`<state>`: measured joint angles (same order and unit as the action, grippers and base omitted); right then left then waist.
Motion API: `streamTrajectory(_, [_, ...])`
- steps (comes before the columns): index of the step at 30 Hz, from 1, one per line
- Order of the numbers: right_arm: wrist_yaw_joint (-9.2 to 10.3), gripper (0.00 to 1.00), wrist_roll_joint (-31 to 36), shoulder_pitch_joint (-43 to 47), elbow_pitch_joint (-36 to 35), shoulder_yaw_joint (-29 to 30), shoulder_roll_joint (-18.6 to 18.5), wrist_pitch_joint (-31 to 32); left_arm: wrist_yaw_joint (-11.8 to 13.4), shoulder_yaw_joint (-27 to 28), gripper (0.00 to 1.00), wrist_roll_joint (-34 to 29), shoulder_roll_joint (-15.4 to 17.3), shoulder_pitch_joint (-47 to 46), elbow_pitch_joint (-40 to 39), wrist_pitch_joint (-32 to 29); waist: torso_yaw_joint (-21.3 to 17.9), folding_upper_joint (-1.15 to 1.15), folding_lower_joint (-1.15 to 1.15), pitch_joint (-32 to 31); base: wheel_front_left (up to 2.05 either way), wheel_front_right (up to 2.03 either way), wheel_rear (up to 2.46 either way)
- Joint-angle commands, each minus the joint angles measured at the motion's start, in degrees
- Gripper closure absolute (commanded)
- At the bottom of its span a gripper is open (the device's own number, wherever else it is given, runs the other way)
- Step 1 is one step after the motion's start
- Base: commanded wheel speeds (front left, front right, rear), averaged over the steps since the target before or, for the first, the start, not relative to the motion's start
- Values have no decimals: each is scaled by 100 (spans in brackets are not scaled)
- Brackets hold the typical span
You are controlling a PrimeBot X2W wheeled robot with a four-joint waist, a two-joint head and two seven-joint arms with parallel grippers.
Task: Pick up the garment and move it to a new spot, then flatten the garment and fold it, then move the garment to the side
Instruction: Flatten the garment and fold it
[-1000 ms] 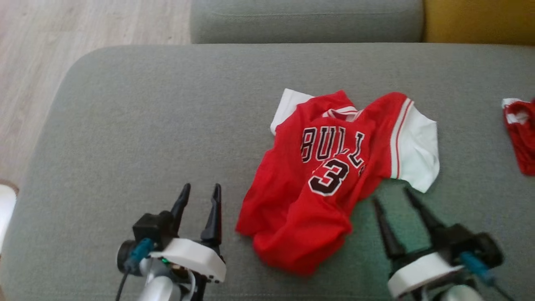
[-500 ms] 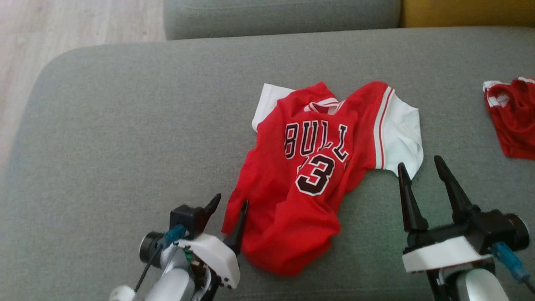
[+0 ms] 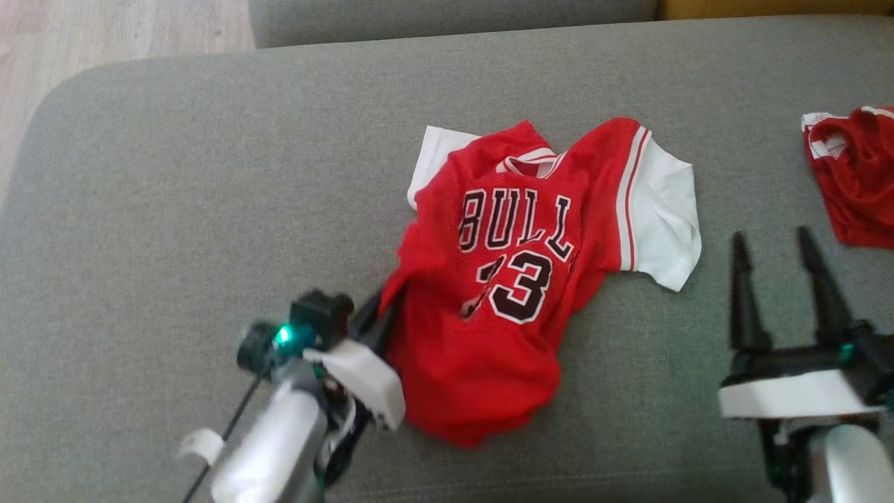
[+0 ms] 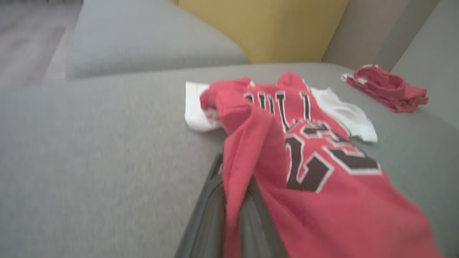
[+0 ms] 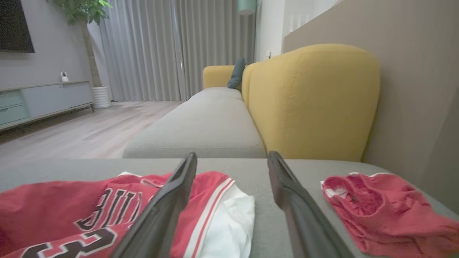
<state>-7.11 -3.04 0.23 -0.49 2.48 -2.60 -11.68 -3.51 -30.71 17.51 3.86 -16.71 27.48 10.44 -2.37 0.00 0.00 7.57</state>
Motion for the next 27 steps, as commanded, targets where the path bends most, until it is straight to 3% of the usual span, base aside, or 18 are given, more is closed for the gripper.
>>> streamTrajectory(1, [-37, 0, -23, -275, -225, -31, -29, -75, 52, 222, 100, -82, 132, -408, -313, 91, 2, 0, 0, 0, 0, 0, 0])
streamTrajectory(6, [-37, 0, -7, -376, -296, 275, -28, -119, 75, 396, 100, -237, 557, -937, -873, -85, -29, 0, 0, 82, 0, 0, 0])
streamTrajectory(10, [-37, 0, -40, -510, -317, 271, -28, -146, -110, 449, 100, -283, 1001, -1536, -967, -655, -132, 0, 0, 263, 0, 0, 0])
streamTrajectory(17, [-37, 0, -208, -842, -219, -20, -28, -239, -333, 471, 100, -233, 1657, -2778, -341, -1236, -548, 0, 0, 665, 0, 0, 0])
streamTrajectory(27, [-37, 0, -446, -1228, -74, -182, -28, -324, -262, 576, 100, -417, 2089, -4047, 770, -998, -1227, 0, 0, 1295, 0, 0, 0])
